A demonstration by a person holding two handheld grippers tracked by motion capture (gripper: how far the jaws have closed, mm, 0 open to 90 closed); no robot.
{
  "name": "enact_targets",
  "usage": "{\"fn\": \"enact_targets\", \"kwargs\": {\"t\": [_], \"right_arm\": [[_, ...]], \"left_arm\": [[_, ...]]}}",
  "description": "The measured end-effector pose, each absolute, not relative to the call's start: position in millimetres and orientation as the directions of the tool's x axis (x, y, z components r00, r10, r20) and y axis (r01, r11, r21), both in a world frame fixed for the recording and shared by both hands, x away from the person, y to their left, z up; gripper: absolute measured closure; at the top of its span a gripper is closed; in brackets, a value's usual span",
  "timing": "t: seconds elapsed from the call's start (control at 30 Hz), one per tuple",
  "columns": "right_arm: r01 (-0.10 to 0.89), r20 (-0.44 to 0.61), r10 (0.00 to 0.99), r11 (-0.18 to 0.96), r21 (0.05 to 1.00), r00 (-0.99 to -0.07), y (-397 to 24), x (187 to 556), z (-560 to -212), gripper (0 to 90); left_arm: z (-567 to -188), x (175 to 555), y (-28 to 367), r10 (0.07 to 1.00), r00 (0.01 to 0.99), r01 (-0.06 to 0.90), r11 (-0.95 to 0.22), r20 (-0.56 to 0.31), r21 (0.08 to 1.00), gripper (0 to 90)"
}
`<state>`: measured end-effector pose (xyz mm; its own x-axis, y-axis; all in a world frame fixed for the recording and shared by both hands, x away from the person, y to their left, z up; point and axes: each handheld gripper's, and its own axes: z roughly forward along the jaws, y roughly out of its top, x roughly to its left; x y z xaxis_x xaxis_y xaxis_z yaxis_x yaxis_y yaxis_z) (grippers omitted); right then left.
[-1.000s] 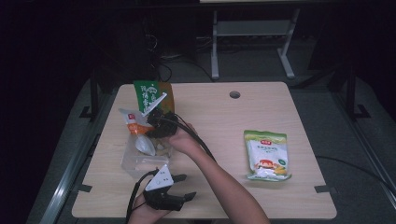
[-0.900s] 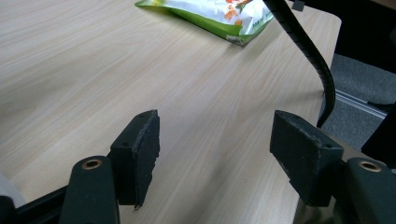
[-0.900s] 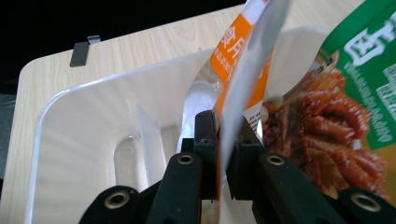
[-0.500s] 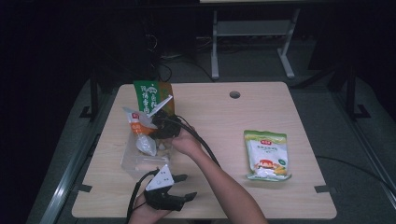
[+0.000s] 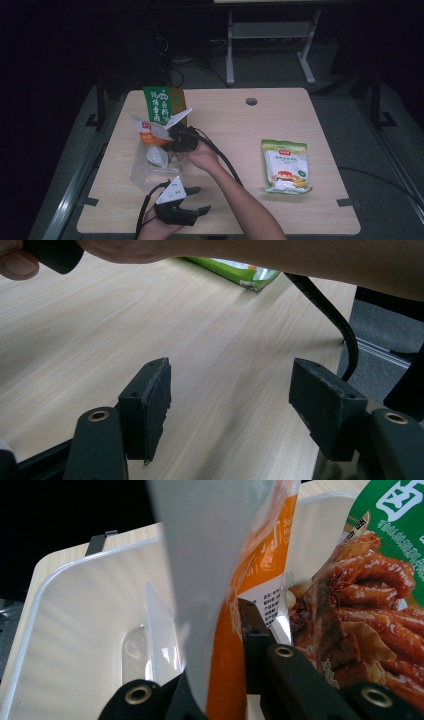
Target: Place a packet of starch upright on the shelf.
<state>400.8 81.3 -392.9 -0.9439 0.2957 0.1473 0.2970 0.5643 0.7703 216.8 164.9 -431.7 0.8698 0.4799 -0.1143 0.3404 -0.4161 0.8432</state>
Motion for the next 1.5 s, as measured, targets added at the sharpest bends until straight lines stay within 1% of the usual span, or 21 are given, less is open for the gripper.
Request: {"fn": "enact_targets", "kwargs": {"t": [0.1,0.37,0.4,0.47,0.67,0.9,0.97,1.03,1.1,1.2,1.4,1.5], "right_arm": [[0.290,0.150,0.282,0.562,0.775,-0.948,80,402,-393,88.8],[0.297,0.155,0.285,0.565,0.770,-0.946,76,402,-396,89.3],[0.315,0.176,0.289,0.556,0.769,-0.941,76,401,-397,89.3],[0.304,0.161,0.292,0.557,0.773,-0.943,74,403,-399,89.2],[0.346,0.212,0.296,0.536,0.770,-0.931,69,404,-406,89.2],[0.361,0.233,0.295,0.525,0.770,-0.926,67,406,-408,88.7],[0.364,0.237,0.295,0.521,0.772,-0.926,66,406,-408,86.6],[0.384,0.260,0.299,0.506,0.773,-0.918,64,407,-407,81.3],[0.388,0.265,0.301,0.503,0.772,-0.916,63,406,-406,79.8],[0.381,0.253,0.306,0.501,0.777,-0.918,61,405,-404,74.9],[0.396,0.275,0.304,0.482,0.782,-0.912,53,404,-397,71.1],[0.382,0.259,0.301,0.491,0.783,-0.918,50,403,-396,73.7]], "left_arm": [[-432,217,165,0.480,0.870,0.342,-0.417,-0.116,0.842,33.2],[-430,217,165,0.479,0.871,0.337,-0.424,-0.107,0.841,33.2],[-430,217,166,0.481,0.870,0.338,-0.421,-0.109,0.842,33.2],[-430,217,166,0.486,0.867,0.340,-0.410,-0.113,0.846,33.2],[-430,218,166,0.485,0.867,0.342,-0.413,-0.114,0.844,33.3],[-431,218,165,0.481,0.870,0.339,-0.416,-0.112,0.844,33.3],[-430,218,165,0.482,0.869,0.340,-0.414,-0.113,0.844,33.3],[-430,218,166,0.482,0.869,0.339,-0.413,-0.113,0.845,33.3],[-430,219,166,0.481,0.869,0.338,-0.413,-0.113,0.846,33.3],[-430,219,166,0.482,0.868,0.343,-0.411,-0.118,0.845,33.3],[-429,220,165,0.482,0.869,0.340,-0.411,-0.115,0.846,33.3],[-430,220,165,0.482,0.869,0.339,-0.410,-0.114,0.847,33.3]]}}
